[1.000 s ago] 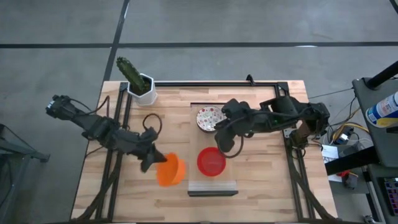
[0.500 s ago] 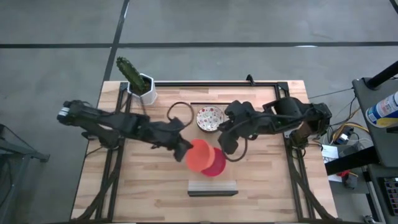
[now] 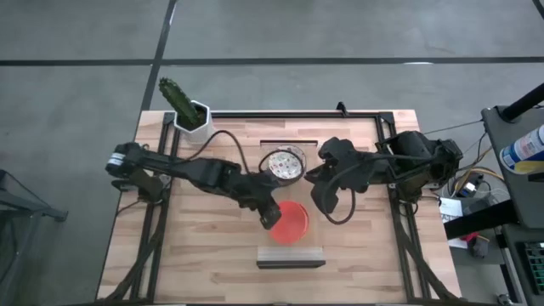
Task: Pick & Place Mini bowls
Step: Stack the orange bowl on top of the red bowl on the shelf
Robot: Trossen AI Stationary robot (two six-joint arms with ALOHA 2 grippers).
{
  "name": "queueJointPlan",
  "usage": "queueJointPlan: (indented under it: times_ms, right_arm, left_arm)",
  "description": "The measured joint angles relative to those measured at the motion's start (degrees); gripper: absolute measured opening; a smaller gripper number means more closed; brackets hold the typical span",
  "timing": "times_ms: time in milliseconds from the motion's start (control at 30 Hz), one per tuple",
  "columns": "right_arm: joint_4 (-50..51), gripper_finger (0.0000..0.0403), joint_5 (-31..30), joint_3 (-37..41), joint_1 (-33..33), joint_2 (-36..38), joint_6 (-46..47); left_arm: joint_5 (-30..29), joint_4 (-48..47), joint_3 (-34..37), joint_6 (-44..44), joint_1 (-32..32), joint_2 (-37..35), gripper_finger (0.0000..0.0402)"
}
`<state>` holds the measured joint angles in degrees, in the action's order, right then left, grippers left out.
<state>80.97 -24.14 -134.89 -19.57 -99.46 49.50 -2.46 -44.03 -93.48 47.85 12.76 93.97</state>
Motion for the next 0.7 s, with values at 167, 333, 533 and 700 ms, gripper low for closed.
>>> queueJointPlan:
  times_ms: [167, 333, 533, 700]
  right_arm:
    - [-0.25, 0.0054, -0.03, 0.00, -0.79, 0.00, 0.00]
    - [-0.35, 0.0054, -0.27, 0.00, -0.94, 0.00, 0.00]
    - [-0.35, 0.0054, -0.31, 0.02, -0.94, 0.00, 0.00]
    - [-0.39, 0.0054, -1.51, 0.04, -0.94, 0.00, -0.06]
  left_arm:
    - [-2.98, -2.00, -2.35, -2.35, 0.00, 2.21, 0.0000]
    - [-3.01, -2.59, -3.08, -2.83, -0.31, 2.60, 0.0000]
    - [-3.66, -8.27, -3.69, -2.41, -0.33, 2.41, 0.0000]
    - [-3.89, -7.93, -3.68, -2.13, -0.35, 2.41, 0.0016]
